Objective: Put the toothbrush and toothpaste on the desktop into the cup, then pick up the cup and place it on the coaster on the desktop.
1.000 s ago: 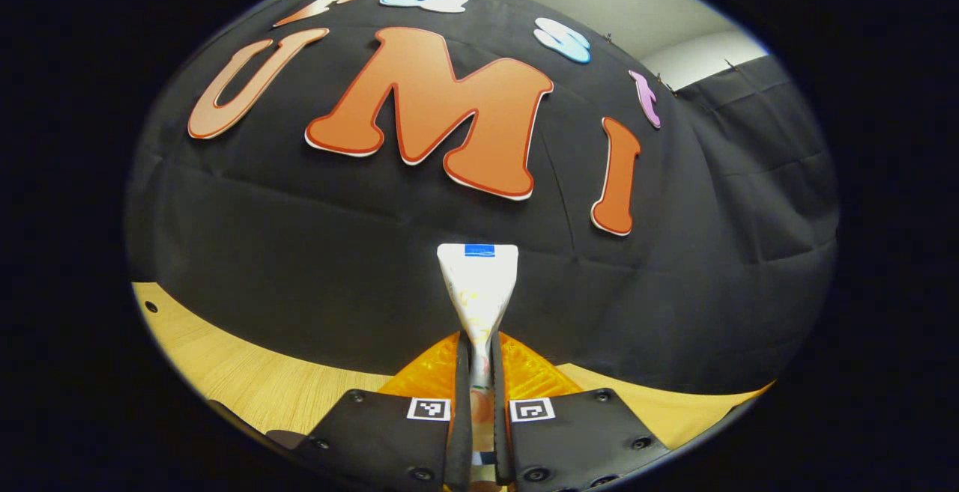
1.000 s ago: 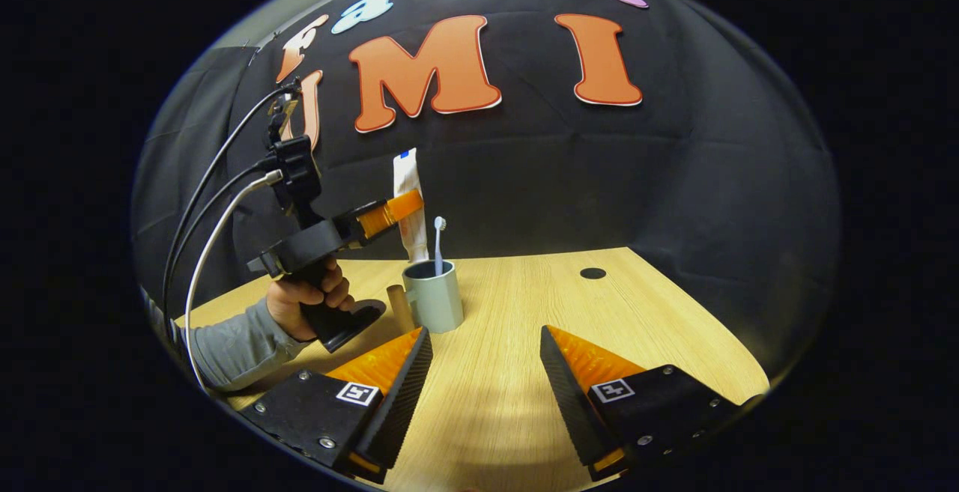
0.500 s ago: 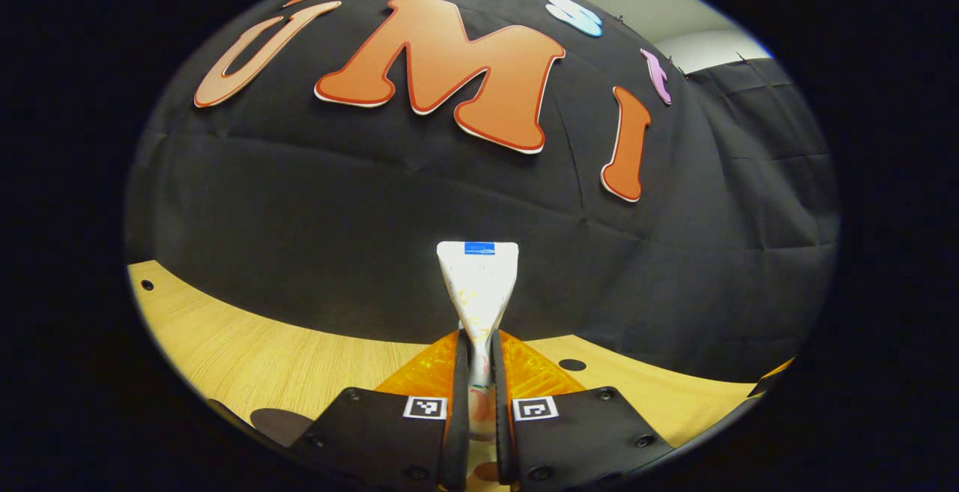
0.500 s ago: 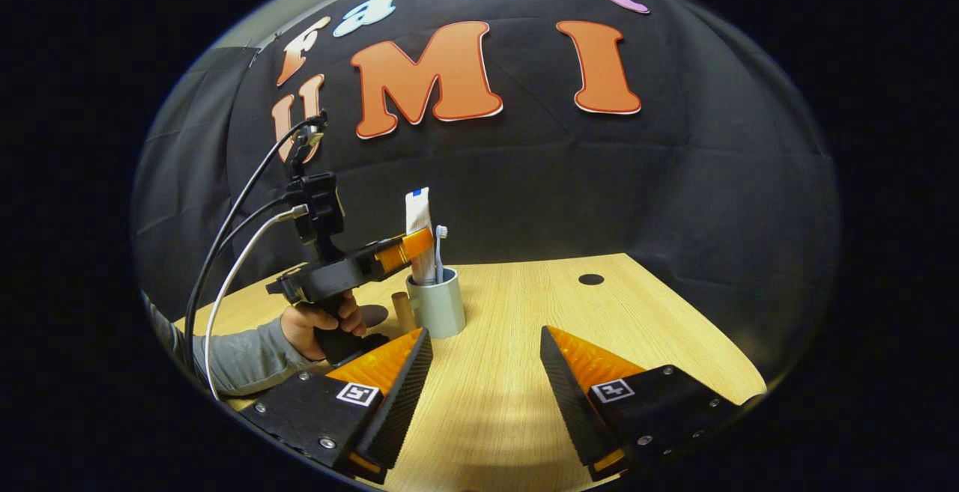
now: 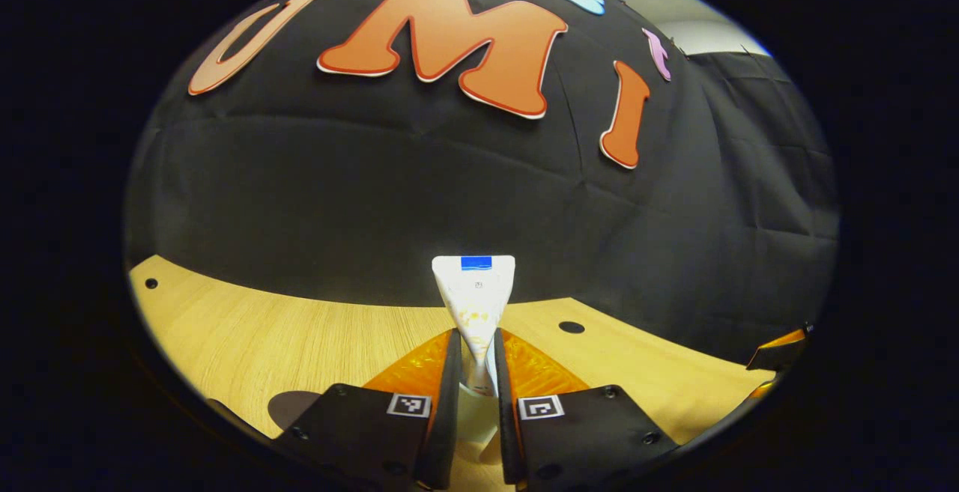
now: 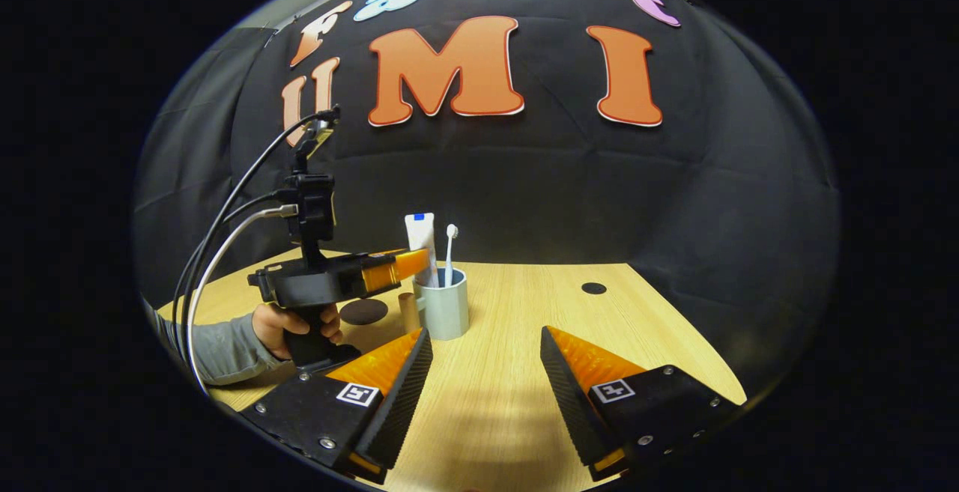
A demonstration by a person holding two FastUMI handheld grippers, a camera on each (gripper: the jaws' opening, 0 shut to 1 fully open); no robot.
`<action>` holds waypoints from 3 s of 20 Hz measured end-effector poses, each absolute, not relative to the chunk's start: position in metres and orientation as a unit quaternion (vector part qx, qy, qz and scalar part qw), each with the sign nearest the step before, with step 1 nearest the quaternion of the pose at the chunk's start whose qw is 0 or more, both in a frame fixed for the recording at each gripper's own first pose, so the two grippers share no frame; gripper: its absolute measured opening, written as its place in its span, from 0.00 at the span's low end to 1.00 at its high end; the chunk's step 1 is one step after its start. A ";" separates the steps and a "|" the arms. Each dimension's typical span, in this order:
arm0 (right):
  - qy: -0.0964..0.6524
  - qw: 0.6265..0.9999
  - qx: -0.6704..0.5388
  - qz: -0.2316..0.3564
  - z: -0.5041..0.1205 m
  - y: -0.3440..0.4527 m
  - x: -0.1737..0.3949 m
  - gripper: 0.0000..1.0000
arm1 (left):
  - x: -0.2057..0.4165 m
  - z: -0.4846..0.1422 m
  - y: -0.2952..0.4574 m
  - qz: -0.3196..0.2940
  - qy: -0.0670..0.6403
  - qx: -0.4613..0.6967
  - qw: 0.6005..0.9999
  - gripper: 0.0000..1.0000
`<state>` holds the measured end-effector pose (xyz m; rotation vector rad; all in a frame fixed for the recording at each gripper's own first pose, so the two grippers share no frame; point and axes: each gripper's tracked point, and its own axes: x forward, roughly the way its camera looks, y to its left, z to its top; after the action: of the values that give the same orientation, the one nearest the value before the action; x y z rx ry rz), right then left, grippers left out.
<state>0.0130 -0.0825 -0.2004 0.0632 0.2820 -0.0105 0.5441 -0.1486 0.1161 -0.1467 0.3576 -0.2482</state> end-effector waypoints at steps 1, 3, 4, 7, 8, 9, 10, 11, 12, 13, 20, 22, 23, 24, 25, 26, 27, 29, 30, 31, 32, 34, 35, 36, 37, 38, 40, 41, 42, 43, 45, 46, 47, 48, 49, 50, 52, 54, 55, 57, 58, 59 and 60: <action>0.141 0.990 0.027 -0.005 -0.198 -0.080 0.014 0.88 | 0.543 0.116 -0.145 -0.124 0.182 -0.065 0.973 0.30; 0.143 0.990 0.016 -0.006 -0.194 -0.074 0.018 0.88 | 0.537 0.129 -0.141 -0.136 0.174 -0.065 0.973 0.33; 0.145 0.989 0.011 -0.006 -0.190 -0.072 0.020 0.88 | 0.533 0.135 -0.139 -0.142 0.169 -0.067 0.973 0.36; 0.153 0.988 0.007 -0.002 -0.179 -0.063 0.031 0.88 | 0.520 0.157 -0.124 -0.145 0.154 -0.065 0.975 0.60; 0.156 0.988 0.009 -0.001 -0.175 -0.060 0.036 0.88 | 0.517 0.166 -0.119 -0.147 0.146 -0.064 0.976 0.67; 0.160 0.987 0.015 -0.003 -0.171 -0.057 0.040 0.88 | 0.514 0.176 -0.112 -0.146 0.135 -0.065 0.978 0.73; 0.161 0.987 0.022 -0.004 -0.165 -0.055 0.047 0.88 | 0.511 0.187 -0.105 -0.142 0.126 -0.063 0.980 0.87; 0.166 0.986 0.028 -0.005 -0.161 -0.053 0.053 0.88 | 0.508 0.196 -0.098 -0.138 0.117 -0.060 0.982 0.91; 0.172 0.985 0.033 -0.006 -0.158 -0.052 0.060 0.88 | 0.503 0.206 -0.094 -0.137 0.111 -0.057 0.983 0.95; 0.179 0.983 0.036 -0.008 -0.155 -0.050 0.064 0.88 | 0.500 0.213 -0.089 -0.134 0.107 -0.053 0.984 0.96; 0.244 0.967 0.071 0.007 -0.150 -0.031 0.099 0.88 | 0.470 0.256 -0.048 -0.091 0.069 -0.045 0.992 0.97; 0.264 0.962 0.076 0.007 -0.154 -0.027 0.108 0.88 | 0.460 0.258 -0.041 -0.083 0.071 -0.036 0.993 0.97; 0.274 0.957 0.095 0.012 -0.157 -0.020 0.113 0.88 | 0.459 0.257 -0.038 -0.083 0.071 -0.033 0.993 0.97; 0.285 0.952 0.113 0.021 -0.159 -0.011 0.118 0.88 | 0.463 0.258 -0.036 -0.084 0.072 -0.029 0.993 0.97; 0.300 0.945 0.124 0.029 -0.165 -0.005 0.121 0.88 | 0.452 0.258 -0.034 -0.083 0.070 -0.023 0.994 0.97; 0.315 0.940 0.127 0.028 -0.172 -0.003 0.126 0.88 | 0.451 0.261 -0.028 -0.077 0.069 -0.017 0.995 0.98; 0.330 0.936 0.121 0.024 -0.178 -0.003 0.129 0.88 | 0.447 0.263 -0.021 -0.069 0.067 -0.012 0.995 0.98; 0.356 0.929 0.104 0.011 -0.190 -0.003 0.135 0.87 | 0.439 0.269 -0.009 -0.058 0.065 -0.002 0.996 0.98; 0.368 0.924 0.102 0.007 -0.196 -0.001 0.137 0.87 | 0.434 0.270 -0.002 -0.054 0.065 0.001 0.996 0.97; 0.383 0.918 0.102 0.008 -0.202 0.005 0.139 0.86 | 0.429 0.271 0.004 -0.050 0.067 0.006 0.996 0.97; 0.400 0.910 0.104 0.008 -0.210 0.010 0.139 0.86 | 0.424 0.271 0.011 -0.044 0.070 0.012 0.997 0.97; 0.432 0.896 0.103 -0.002 -0.226 0.012 0.140 0.86 | 0.416 0.271 0.026 -0.031 0.073 0.021 0.997 0.98; 0.442 0.891 0.103 -0.012 -0.233 0.010 0.144 0.86 | 0.413 0.270 0.033 -0.026 0.072 0.020 0.997 0.98; 0.451 0.886 0.106 -0.026 -0.242 0.007 0.148 0.85 | 0.409 0.271 0.038 -0.022 0.071 0.015 0.997 0.98; 0.466 0.877 0.112 -0.041 -0.250 0.004 0.149 0.85 | 0.406 0.270 0.042 -0.020 0.071 0.011 0.997 0.97; 0.479 0.868 0.122 -0.045 -0.256 0.006 0.150 0.82 | 0.403 0.269 0.046 -0.016 0.072 0.010 0.997 0.97; 0.500 0.854 0.133 -0.056 -0.277 0.007 0.154 0.79 | 0.398 0.265 0.054 -0.010 0.074 0.003 0.997 0.97; 0.506 0.850 0.130 -0.064 -0.286 0.005 0.156 0.78 | 0.397 0.260 0.055 -0.010 0.079 -0.004 0.997 0.97; 0.513 0.846 0.127 -0.074 -0.294 0.003 0.155 0.75 | 0.396 0.254 0.054 -0.013 0.086 -0.010 0.996 0.97; 0.520 0.842 0.123 -0.076 -0.300 0.003 0.155 0.74 | 0.394 0.250 0.055 -0.014 0.093 -0.012 0.996 0.97; 0.528 0.838 0.119 -0.077 -0.305 0.004 0.152 0.69 | 0.393 0.245 0.055 -0.012 0.101 -0.016 0.995 0.96; 0.527 0.838 0.115 -0.080 -0.303 0.003 0.152 0.60 | 0.393 0.244 0.056 -0.012 0.102 -0.019 0.995 0.97; 0.529 0.838 0.111 -0.080 -0.303 0.003 0.151 0.55 | 0.390 0.244 0.056 -0.011 0.104 -0.022 0.994 0.97; 0.527 0.839 0.108 -0.083 -0.307 0.001 0.152 0.42 | 0.389 0.241 0.056 -0.010 0.106 -0.026 0.994 0.97; 0.526 0.840 0.101 -0.083 -0.307 0.000 0.154 0.30 | 0.389 0.239 0.057 -0.010 0.106 -0.031 0.994 0.97; 0.527 0.840 0.097 -0.083 -0.306 0.001 0.152 0.27 | 0.388 0.237 0.057 -0.007 0.107 -0.037 0.994 0.96; 0.526 0.842 0.092 -0.079 -0.307 0.003 0.153 0.25 | 0.385 0.232 0.055 -0.007 0.115 -0.042 0.992 0.98; 0.526 0.844 0.082 -0.069 -0.308 0.004 0.153 0.22 | 0.383 0.225 0.056 0.000 0.127 -0.038 0.991 0.98; 0.527 0.843 0.086 -0.067 -0.308 0.006 0.152 0.21 | 0.382 0.223 0.057 0.005 0.131 -0.033 0.991 0.98; 0.526 0.844 0.087 -0.063 -0.308 0.004 0.154 0.20 | 0.378 0.217 0.056 0.009 0.138 -0.026 0.990 0.98; 0.526 0.844 0.084 -0.062 -0.307 0.004 0.153 0.20 | 0.376 0.217 0.056 0.010 0.141 -0.023 0.990 0.98; 0.523 0.846 0.083 -0.060 -0.306 0.005 0.154 0.20 | 0.375 0.217 0.057 0.012 0.141 -0.018 0.990 0.98; 0.520 0.848 0.086 -0.055 -0.306 0.006 0.155 0.20 | 0.373 0.219 0.057 0.013 0.139 -0.013 0.990 0.98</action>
<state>0.1554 0.0057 -0.3064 0.1812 1.0949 -0.1150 0.3731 0.0573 0.2195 -0.0265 0.2779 0.0265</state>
